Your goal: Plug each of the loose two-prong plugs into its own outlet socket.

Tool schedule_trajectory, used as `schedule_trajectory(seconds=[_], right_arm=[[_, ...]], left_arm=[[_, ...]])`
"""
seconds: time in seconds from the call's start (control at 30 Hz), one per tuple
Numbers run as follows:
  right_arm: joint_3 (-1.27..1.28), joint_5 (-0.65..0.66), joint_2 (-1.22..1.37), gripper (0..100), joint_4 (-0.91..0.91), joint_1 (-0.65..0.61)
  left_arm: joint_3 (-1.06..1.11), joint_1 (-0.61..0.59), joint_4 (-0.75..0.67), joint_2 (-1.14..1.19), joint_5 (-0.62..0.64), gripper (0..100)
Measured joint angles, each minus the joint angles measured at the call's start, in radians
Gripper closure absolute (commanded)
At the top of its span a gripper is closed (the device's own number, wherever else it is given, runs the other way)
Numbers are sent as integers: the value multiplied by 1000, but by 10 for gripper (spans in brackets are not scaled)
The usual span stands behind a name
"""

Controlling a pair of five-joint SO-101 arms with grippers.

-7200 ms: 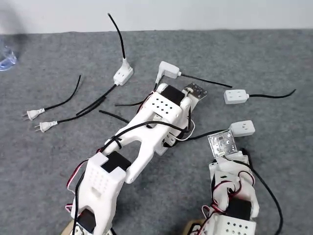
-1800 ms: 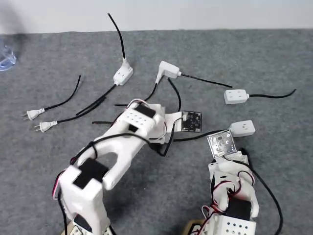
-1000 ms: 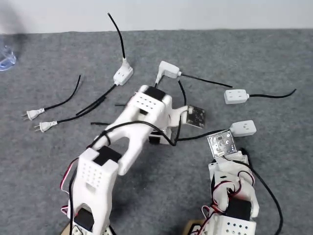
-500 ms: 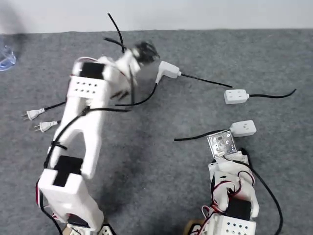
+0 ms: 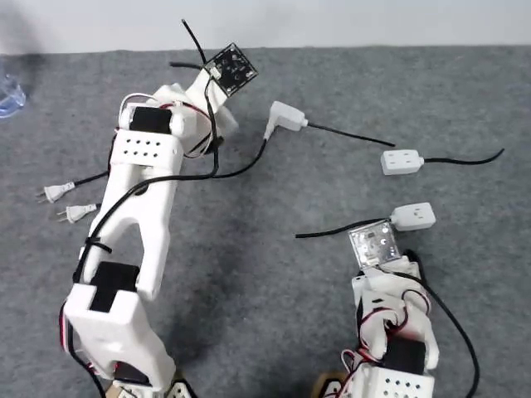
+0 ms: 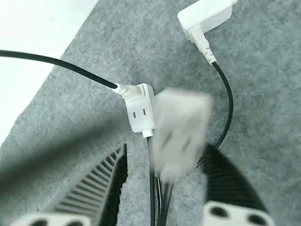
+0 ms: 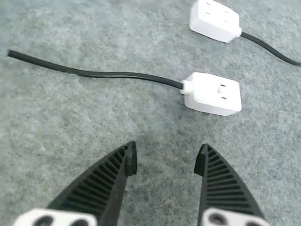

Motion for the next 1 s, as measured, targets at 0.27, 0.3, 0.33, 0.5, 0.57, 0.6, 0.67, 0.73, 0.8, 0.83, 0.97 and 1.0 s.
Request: schedule_trajectory(seconds=[0.27,0.3,0.33,0.5,0.57,0.6,0.67,0.73,0.8,0.83,0.97,1.0], right_arm=[[0,12,0,801,0,-6],[0,12,0,801,0,-6],[0,12,0,801,0,-6],[0,12,0,799,0,-8],[0,12,0,800,0,-8],[0,12,0,800,0,-6],[0,12,0,800,0,-6],[0,12,0,800,0,-6],[0,12,0,800,0,-6],[0,14,0,800,0,-6],[0,31,0,800,0,3],[-6,37,0,799,0,15]], left_arm=[[0,0,25,0,-11,709],[0,0,26,0,-11,709],[0,0,32,0,-11,709],[0,0,138,-55,-11,709],[-12,0,210,-133,-11,709],[-15,0,249,-184,-11,709],[-15,0,330,-299,-11,709],[5,-5,407,-423,-11,709],[68,-38,456,-535,-3,709],[117,-68,457,-585,15,709],[387,-216,394,-753,115,709],[470,-256,362,-790,140,709]])
